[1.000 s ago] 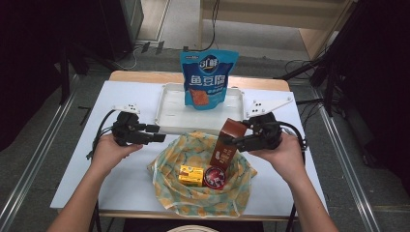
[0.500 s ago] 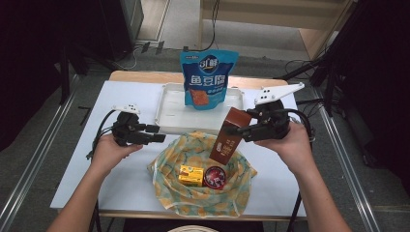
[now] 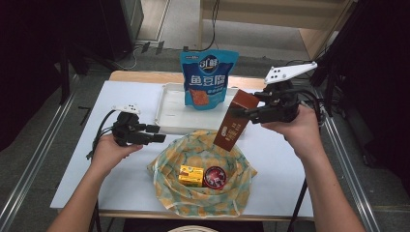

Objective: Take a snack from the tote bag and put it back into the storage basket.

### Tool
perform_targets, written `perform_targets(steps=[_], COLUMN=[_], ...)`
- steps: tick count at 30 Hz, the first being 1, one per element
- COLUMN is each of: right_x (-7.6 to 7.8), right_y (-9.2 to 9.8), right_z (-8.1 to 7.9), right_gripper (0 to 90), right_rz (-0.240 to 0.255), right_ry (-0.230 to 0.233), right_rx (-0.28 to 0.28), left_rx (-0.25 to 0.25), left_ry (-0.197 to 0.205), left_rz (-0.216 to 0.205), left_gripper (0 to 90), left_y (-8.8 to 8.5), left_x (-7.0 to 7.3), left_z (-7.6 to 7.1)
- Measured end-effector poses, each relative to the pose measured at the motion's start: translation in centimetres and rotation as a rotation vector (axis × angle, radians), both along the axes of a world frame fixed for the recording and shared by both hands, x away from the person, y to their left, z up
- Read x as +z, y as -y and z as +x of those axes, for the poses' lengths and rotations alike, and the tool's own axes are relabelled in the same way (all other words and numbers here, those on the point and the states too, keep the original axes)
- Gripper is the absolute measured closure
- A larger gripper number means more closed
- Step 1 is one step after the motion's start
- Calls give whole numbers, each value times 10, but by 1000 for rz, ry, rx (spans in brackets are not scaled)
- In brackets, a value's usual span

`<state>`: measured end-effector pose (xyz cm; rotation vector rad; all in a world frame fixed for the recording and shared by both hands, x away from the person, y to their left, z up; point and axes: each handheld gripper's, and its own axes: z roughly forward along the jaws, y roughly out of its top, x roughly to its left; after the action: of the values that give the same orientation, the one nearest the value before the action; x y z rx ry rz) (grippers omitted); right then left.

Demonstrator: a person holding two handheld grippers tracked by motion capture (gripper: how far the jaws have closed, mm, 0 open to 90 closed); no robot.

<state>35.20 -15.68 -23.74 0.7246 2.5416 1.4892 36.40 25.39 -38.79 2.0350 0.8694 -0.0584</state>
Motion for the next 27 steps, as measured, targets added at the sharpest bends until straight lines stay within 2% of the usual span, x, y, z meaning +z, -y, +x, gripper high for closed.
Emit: perform_targets(steps=[5, 10, 18, 25, 27], right_x=[7, 7, -2, -15, -18], right_y=[5, 7, 3, -12, -16], right_z=[11, 21, 38, 55, 59], right_gripper=[439, 439, 439, 440, 440], right_rz=[-4, -12, -31, -63, -70], right_ry=[8, 3, -6, -6, -20], right_rx=[-27, -53, -82, -90, -93], left_rx=[-1, -7, -8, -14, -15], left_ry=[2, 3, 2, -1, -2], left_rz=[1, 7, 3, 3, 5], left_gripper=[427, 427, 427, 427, 427], left_y=[0, 0, 0, 1, 0], left_x=[0, 0, 0, -1, -1], left_z=[0, 0, 0, 0, 0])
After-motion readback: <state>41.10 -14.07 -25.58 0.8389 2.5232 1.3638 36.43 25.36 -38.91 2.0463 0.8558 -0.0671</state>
